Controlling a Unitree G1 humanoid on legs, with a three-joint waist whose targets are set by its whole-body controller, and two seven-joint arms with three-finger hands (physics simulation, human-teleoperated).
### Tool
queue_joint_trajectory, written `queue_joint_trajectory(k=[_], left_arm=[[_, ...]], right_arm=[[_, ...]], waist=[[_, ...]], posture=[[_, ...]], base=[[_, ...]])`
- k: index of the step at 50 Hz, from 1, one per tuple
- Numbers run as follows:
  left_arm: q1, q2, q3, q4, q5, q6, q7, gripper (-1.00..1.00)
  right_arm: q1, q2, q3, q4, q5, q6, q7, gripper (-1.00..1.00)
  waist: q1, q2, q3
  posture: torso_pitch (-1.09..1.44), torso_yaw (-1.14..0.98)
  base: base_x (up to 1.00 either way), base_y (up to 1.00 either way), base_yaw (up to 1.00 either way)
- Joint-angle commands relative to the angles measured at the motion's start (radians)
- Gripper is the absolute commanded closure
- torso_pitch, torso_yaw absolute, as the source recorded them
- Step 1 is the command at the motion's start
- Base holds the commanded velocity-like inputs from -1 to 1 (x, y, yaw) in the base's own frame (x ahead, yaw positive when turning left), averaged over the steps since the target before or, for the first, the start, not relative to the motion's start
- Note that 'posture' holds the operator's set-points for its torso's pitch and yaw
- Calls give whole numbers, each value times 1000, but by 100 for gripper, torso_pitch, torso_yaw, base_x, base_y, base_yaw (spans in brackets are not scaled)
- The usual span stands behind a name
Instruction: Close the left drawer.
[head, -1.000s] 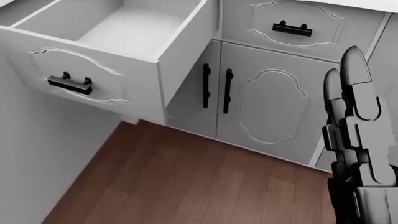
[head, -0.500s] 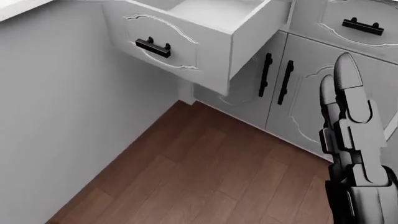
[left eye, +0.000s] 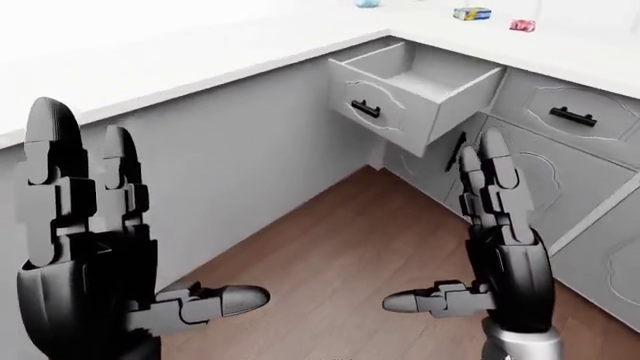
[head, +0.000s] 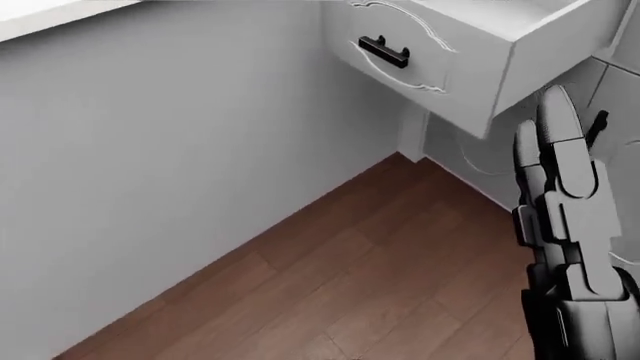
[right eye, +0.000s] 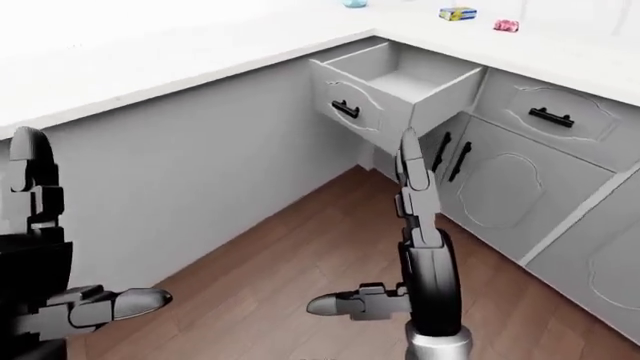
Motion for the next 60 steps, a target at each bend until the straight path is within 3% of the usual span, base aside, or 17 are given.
queue_joint_trajectory(k=[1,12,15,16,18,23,27,29,30,40,43,45,50,52,53,55,60], left_arm=[[-5,0,-2,-32,1,-20,1,-100],[-2,5,-3,-32,-3,-24,5,-100],[-3,8,-2,-32,-4,-23,8,-100],[-3,9,-2,-32,-5,-23,9,-100],[-3,12,-3,-32,-5,-24,11,-100],[-2,13,-3,-32,-6,-23,13,-100],[0,14,-5,-32,-4,-27,14,-100],[1,15,-5,-32,-7,-28,14,-100],[0,15,-4,-32,-7,-26,14,-100],[-1,13,0,-32,-10,-26,12,-100],[-4,12,0,-32,-9,-22,11,-100],[-5,11,1,-32,-10,-21,11,-100],[-8,10,2,-32,-10,-17,11,-100],[-8,11,1,-32,-9,-16,11,-100],[-7,11,1,-32,-9,-19,12,-100],[-7,12,1,-32,-10,-17,14,-100],[-3,15,-1,-32,-11,-20,17,-100]], right_arm=[[-6,-6,-7,-39,3,-23,-4,-100],[-5,-6,-7,-37,2,-24,-2,-100],[-6,-6,-8,-37,2,-22,-1,-100],[-6,-6,-7,-37,3,-23,-1,-100],[-7,-6,-7,-39,2,-21,-1,-100],[-9,-6,-7,-36,1,-20,0,-100],[-7,-7,-4,-34,1,-20,2,-100],[-7,-7,-5,-36,1,-19,2,-100],[-7,-7,-4,-35,1,-20,1,-100],[-7,-6,-6,-37,2,-19,-2,-100],[-14,-2,-16,-38,15,-8,-6,-100],[-25,0,-20,-44,20,24,-7,-100],[-23,-2,-18,-42,21,14,-9,-100],[-20,-2,-20,-44,26,7,-8,-100],[-19,-2,-20,-45,25,6,-8,-100],[-19,-2,-21,-43,27,8,-8,-100],[-16,-1,-20,-45,27,6,-8,-100]], waist=[[1,11,-5],[-6,-88,4],[-15,-172,-25],[-25,-112,2],[-11,-131,-4],[-10,-82,1],[-17,-24,-2],[-14,40,-25],[0,9,-10],[-3,-76,2],[-23,-145,-18],[-26,-110,-2],[-28,-54,-42],[-24,-56,-41],[-20,-36,-18],[-16,-12,-15],[-4,-29,-22]], posture=[[0,0],[0,0],[0,0],[0,0],[0,0],[0,0],[0,0],[0,0],[0,0],[0,0],[0,0],[0,0],[0,0],[0,0],[0,0],[0,0],[0,0]], base=[[0,0,56],[0,0,56],[0,0,57],[0,0,55],[0,0,56],[0,0,56],[0,0,56],[0,0,56],[0,0,56],[0,0,56],[0,0,39],[0,0,0],[0,0,0],[0,-14,0],[0,-35,0],[0,-35,0],[0,-35,0]])
